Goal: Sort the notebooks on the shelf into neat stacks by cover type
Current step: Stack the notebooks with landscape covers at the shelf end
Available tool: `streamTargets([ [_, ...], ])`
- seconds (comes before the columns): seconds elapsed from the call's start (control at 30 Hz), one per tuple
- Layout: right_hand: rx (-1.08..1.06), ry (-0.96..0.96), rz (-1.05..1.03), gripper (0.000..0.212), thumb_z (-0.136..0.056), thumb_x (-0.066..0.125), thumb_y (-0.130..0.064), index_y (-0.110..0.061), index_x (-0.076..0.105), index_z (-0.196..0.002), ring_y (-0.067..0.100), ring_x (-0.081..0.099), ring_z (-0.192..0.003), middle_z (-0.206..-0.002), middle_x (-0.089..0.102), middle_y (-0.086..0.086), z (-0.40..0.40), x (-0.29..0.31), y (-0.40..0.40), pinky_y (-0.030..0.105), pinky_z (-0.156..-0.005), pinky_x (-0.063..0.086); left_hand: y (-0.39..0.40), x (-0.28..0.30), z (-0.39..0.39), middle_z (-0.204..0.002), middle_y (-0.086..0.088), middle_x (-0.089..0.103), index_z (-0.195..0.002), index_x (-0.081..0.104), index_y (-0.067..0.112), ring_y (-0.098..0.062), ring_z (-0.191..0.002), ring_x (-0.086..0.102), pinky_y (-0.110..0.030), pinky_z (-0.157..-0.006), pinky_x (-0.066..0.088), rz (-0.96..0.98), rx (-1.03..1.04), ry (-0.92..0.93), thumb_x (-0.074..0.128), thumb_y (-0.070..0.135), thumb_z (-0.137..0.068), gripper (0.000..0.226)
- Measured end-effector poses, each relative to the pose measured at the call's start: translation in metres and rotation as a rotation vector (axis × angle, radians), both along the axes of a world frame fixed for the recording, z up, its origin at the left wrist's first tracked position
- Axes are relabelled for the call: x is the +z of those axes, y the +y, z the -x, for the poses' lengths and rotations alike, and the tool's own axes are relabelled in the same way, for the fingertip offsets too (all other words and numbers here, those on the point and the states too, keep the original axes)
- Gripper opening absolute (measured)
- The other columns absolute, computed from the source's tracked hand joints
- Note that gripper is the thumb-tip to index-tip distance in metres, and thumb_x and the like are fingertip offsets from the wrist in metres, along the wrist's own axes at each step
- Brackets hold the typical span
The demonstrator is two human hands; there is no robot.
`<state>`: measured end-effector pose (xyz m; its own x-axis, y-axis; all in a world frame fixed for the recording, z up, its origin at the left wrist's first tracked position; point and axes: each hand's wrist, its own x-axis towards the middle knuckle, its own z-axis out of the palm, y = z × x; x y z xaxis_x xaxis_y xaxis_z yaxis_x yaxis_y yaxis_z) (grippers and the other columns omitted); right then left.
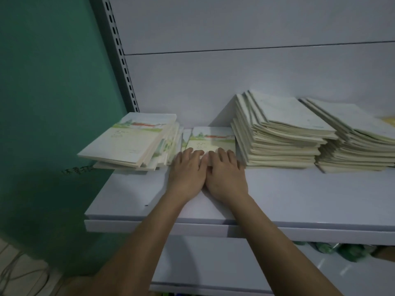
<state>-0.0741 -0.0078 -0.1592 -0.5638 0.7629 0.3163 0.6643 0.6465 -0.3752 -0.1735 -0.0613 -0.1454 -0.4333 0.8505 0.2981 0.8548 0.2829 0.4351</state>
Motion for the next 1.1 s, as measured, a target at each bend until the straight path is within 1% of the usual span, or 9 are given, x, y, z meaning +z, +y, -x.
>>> streamTargets([
  [0.13,0.030,-0.046,0.014,0.051,-0.096,0.032,-0.037,-0.017,0.035,-0.142,0.030,0.020,-0.142,-0.152,0.030,0.007,-0.002,0.002,0.000,0.047,-0.113,0.022,0.001,0.004,0.000,-0.147,-0.002,0.039,-0.138,0.047,0.027,-0.023,-0.137,0.032,-0.041,-0.115,0.021,0.046,0.015,-0.053,0.024,0.044,-0.103,0.045],
  [0.3,0.018,-0.030,-0.009,0.078,-0.075,0.004,-0.050,-0.009,0.044,-0.129,0.034,0.036,-0.125,-0.132,0.045,0.011,-0.001,0.010,-0.006,0.047,-0.104,0.031,0.007,0.015,0.006,-0.145,-0.002,0.041,-0.135,0.050,0.027,-0.027,-0.132,0.037,-0.039,-0.112,0.024,0.084,0.018,-0.060,0.030,0.048,-0.100,0.045],
  [0.43,0.012,-0.038,-0.003,0.069,-0.080,0.005,-0.045,-0.005,0.049,-0.115,0.035,0.043,-0.113,-0.120,0.051,0.015,-0.001,0.010,-0.006,0.048,-0.096,0.036,0.006,0.021,0.006,-0.140,-0.006,0.045,-0.127,0.055,0.024,-0.030,-0.126,0.043,-0.039,-0.107,0.031,0.090,0.031,-0.134,0.035,0.047,-0.099,0.041],
  [0.57,0.002,-0.037,0.051,0.035,-0.087,0.019,-0.034,-0.014,0.045,-0.099,0.031,0.045,-0.106,-0.109,0.052,0.010,-0.005,0.014,-0.011,0.049,-0.090,0.038,0.006,0.048,0.003,-0.137,-0.012,0.047,-0.127,0.052,0.016,-0.031,-0.123,0.047,-0.038,-0.103,0.036,0.047,0.010,-0.249,0.038,0.038,-0.100,0.037],
  [0.67,0.000,-0.056,0.031,0.034,-0.091,0.023,-0.033,-0.016,0.046,-0.109,0.027,0.044,-0.112,-0.115,0.052,0.005,-0.005,0.014,-0.012,0.050,-0.094,0.035,-0.012,0.079,-0.003,-0.136,-0.010,0.050,-0.128,0.052,0.013,-0.027,-0.132,0.038,-0.036,-0.110,0.029,-0.096,-0.161,-0.174,0.044,0.031,-0.100,0.034],
  [0.8,-0.024,0.250,-0.100,0.037,-0.092,0.035,-0.028,-0.010,0.057,-0.116,0.029,0.052,-0.112,-0.117,0.059,0.008,0.006,0.032,-0.025,0.041,-0.092,0.041,-0.064,0.107,0.028,-0.140,0.005,0.047,-0.126,0.054,0.022,-0.015,-0.143,0.019,-0.035,-0.118,0.013,-0.238,-0.310,0.036,0.047,0.030,-0.099,0.029],
  [0.9,0.040,0.482,-0.104,0.025,-0.096,0.050,-0.024,-0.013,0.058,-0.118,0.021,0.049,-0.113,-0.118,0.060,0.003,0.030,0.075,-0.052,0.030,-0.092,0.038,-0.088,0.122,0.092,-0.130,0.002,0.053,-0.119,0.058,0.020,-0.018,-0.131,0.038,-0.032,-0.109,0.027,-0.277,-0.161,0.023,0.048,0.027,-0.099,0.024],
  [1.0,0.232,0.249,-0.146,0.044,-0.093,0.051,-0.048,-0.020,0.053,-0.127,0.017,0.041,-0.123,-0.130,0.053,-0.002,0.069,0.114,-0.083,0.034,-0.101,0.036,-0.099,0.128,0.152,-0.130,-0.006,0.056,-0.123,0.057,0.012,-0.023,-0.122,0.049,-0.029,-0.096,0.035,-0.236,0.072,-0.230,0.047,0.024,-0.100,0.028],
  [1.1,0.311,-0.104,-0.118,0.078,-0.085,0.043,-0.072,-0.024,0.033,-0.145,0.024,0.020,-0.143,-0.154,0.029,0.002,0.112,0.127,-0.108,0.051,-0.114,0.022,-0.106,0.120,0.183,-0.134,-0.008,0.054,-0.128,0.053,0.011,-0.023,-0.120,0.049,-0.029,-0.090,0.034,-0.148,0.166,-0.444,0.044,0.027,-0.100,0.034],
])
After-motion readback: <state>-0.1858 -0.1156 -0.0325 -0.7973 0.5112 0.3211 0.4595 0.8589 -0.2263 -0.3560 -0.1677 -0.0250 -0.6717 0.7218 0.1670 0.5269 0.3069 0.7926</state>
